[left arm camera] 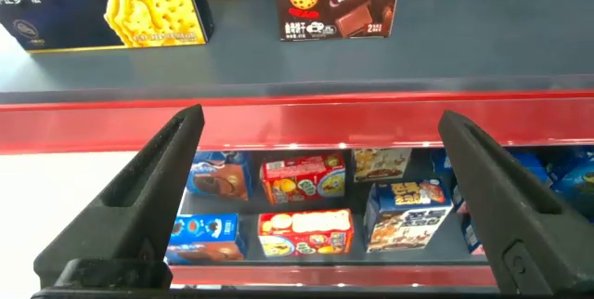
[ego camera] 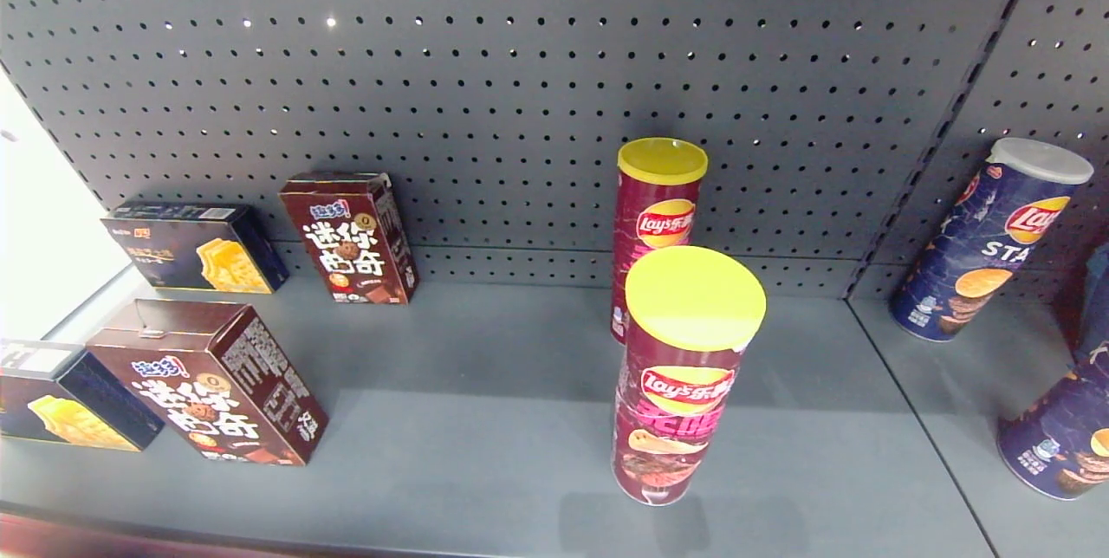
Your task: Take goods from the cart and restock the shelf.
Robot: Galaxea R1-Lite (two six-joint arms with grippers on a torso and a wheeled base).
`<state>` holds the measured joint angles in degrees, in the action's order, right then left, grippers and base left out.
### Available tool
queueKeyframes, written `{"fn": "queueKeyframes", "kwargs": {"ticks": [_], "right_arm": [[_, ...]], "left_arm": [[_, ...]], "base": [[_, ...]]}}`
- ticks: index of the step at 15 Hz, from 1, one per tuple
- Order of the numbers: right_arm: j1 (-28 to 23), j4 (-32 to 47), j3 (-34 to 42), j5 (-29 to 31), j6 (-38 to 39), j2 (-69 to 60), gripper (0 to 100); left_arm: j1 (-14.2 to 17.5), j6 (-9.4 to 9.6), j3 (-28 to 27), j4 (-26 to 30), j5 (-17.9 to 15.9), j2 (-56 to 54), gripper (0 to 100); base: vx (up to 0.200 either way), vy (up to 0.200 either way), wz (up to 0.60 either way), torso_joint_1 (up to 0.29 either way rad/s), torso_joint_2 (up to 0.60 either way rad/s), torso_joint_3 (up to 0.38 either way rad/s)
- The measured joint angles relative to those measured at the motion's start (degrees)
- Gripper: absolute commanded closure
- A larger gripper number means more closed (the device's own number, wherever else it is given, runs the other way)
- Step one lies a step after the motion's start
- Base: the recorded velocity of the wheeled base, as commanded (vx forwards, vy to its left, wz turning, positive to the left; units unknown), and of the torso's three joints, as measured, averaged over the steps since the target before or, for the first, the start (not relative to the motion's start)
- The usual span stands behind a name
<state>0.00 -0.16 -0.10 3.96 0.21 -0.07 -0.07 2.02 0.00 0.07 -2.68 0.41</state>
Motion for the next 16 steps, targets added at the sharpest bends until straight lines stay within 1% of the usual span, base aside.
{"fn": "queueKeyframes", "kwargs": {"ticks": [3,5,7,12,13,16], "right_arm": [[0.0,0.0,0.0,-0.2,-0.3,0.0,0],[0.0,0.0,0.0,-0.2,-0.3,0.0,0],[0.0,0.0,0.0,-0.2,-0.4,0.0,0],[0.0,0.0,0.0,-0.2,-0.3,0.0,0],[0.0,0.0,0.0,-0.2,-0.4,0.0,0],[0.0,-0.1,0.0,-0.2,-0.4,0.0,0]], "left_arm": [[0.0,-0.04,0.0,0.0,-0.2,0.0,0],[0.0,-0.46,-0.1,0.0,0.0,0.0,0],[0.1,-0.46,-0.1,0.0,0.1,0.0,0],[0.1,-0.46,-0.1,0.0,0.1,0.0,0],[0.1,-0.46,-0.1,0.0,0.1,0.0,0],[0.0,-0.48,-0.1,0.0,0.1,0.0,0]], "base": [[0.000,0.000,0.00,0.000,0.00,0.000],[0.000,0.000,0.00,0.000,0.00,0.000],[-0.200,0.000,0.00,0.002,0.00,0.002],[0.000,0.000,0.00,0.000,0.00,0.000],[0.000,0.000,-0.60,0.007,0.01,0.002],[0.000,0.000,0.00,0.000,0.00,0.000]]}}
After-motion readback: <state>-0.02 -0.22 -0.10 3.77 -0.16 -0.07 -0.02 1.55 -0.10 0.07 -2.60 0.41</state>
